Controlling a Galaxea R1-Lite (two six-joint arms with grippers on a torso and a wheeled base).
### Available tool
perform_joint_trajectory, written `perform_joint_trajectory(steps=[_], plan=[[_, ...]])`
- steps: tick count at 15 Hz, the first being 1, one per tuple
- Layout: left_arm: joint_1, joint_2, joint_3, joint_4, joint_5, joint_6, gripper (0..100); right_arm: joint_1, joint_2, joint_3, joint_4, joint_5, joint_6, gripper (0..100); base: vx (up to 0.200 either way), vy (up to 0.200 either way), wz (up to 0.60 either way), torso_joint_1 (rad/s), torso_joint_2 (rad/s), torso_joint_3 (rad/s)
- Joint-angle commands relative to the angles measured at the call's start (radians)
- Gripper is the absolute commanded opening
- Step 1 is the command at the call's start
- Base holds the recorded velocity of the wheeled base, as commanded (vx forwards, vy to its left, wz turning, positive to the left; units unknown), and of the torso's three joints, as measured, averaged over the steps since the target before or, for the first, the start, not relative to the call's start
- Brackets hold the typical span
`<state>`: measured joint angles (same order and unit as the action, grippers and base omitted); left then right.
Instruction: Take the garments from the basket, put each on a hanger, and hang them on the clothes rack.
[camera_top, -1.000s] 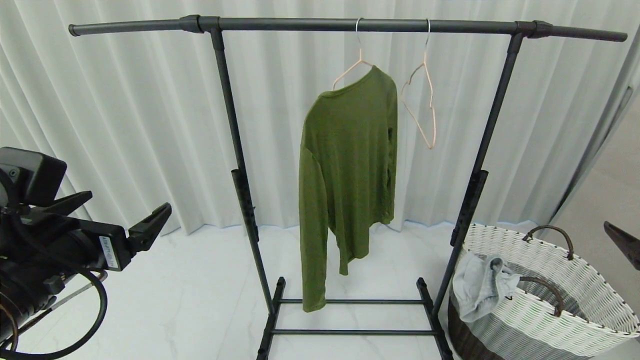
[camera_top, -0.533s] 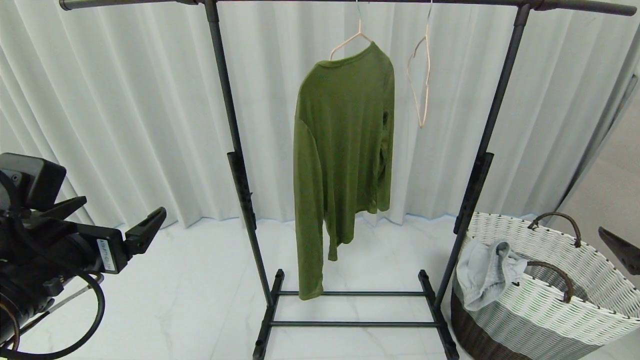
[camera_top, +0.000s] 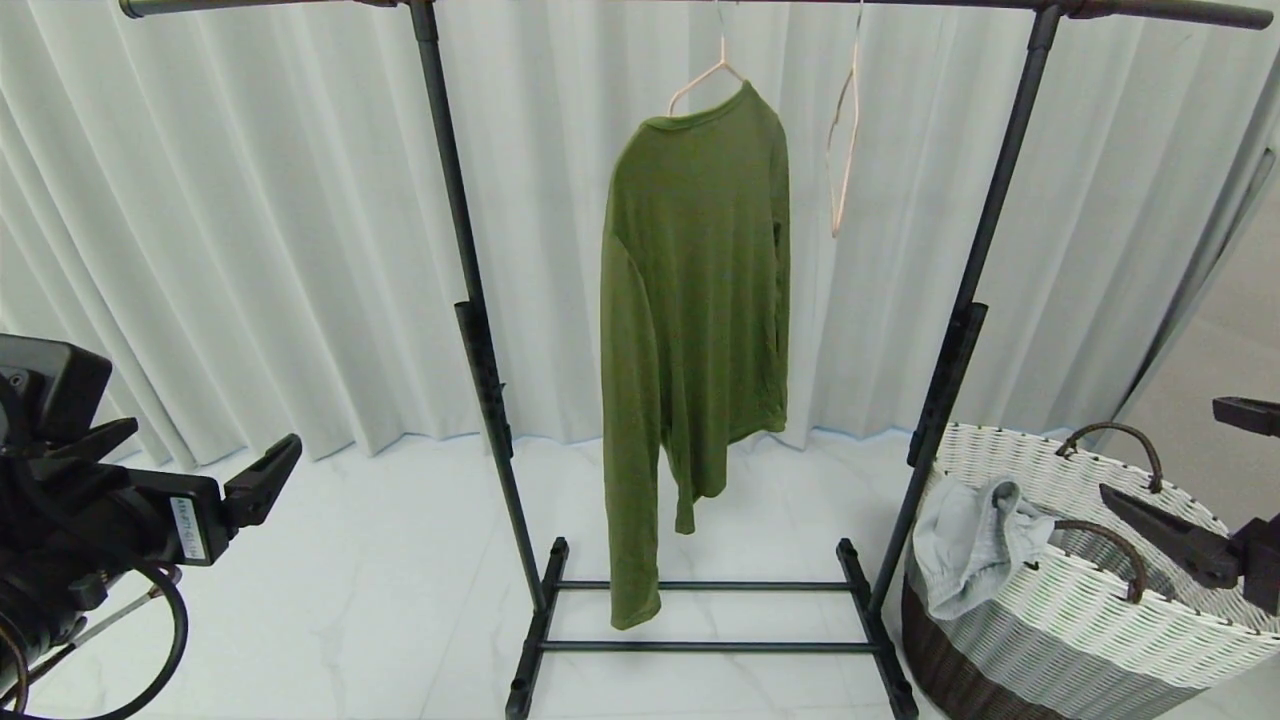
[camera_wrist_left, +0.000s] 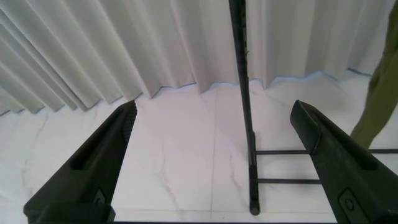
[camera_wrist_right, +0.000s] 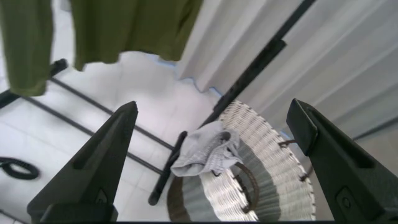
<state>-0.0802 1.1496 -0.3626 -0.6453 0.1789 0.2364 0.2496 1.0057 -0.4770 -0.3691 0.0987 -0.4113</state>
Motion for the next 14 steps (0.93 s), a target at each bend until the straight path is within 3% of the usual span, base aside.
perform_joint_trajectory(steps=[1,8,14], plan=[[0.0,-0.007,0.001,0.0,0.001,0.0,100,0.0,0.016,0.0,-0.001,0.001,0.0,100,0.0,0.0,0.0,0.0,0.0,0.0],[0.0,-0.007,0.001,0.0,-0.001,-0.006,100,0.0,0.014,0.003,0.001,-0.008,-0.001,100,0.0,0.0,0.0,0.0,0.0,0.0],[-0.001,-0.007,0.001,0.0,-0.003,-0.006,100,0.0,0.014,0.003,0.001,-0.008,-0.001,100,0.2,-0.2,0.0,0.0,0.01,0.003]])
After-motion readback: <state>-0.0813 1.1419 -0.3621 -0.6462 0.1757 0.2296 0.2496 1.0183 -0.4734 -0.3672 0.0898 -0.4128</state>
